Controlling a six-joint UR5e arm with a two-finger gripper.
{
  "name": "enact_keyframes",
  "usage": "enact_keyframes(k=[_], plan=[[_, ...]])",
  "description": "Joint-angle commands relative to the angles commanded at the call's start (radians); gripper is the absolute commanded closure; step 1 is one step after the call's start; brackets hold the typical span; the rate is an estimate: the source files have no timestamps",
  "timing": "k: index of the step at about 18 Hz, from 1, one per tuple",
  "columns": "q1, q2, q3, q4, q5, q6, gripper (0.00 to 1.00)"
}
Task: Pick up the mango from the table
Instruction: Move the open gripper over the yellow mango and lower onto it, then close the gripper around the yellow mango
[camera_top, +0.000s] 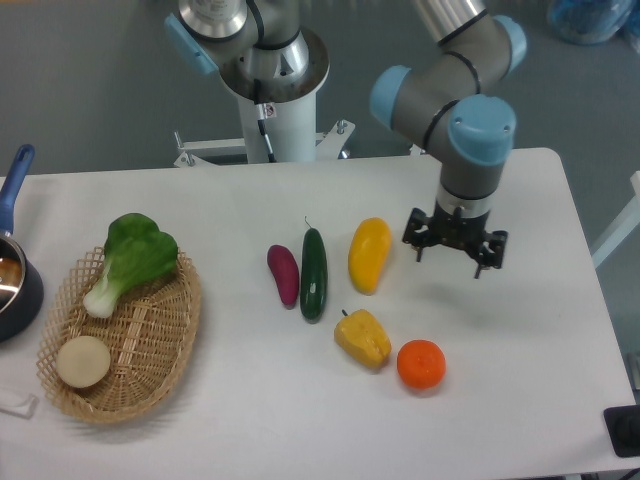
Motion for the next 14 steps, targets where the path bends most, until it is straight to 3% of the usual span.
enact_keyframes(k=[4,7,14], plan=[[-0.011,0.049,-0.071,-0.061,-0.003,-0.002,0.0],[-0.012,0.083,-0.121,-0.061,-0.002,-0.017,0.0],[-0.015,0.06,-0.138,-0.045,0.006,-0.046,0.0]])
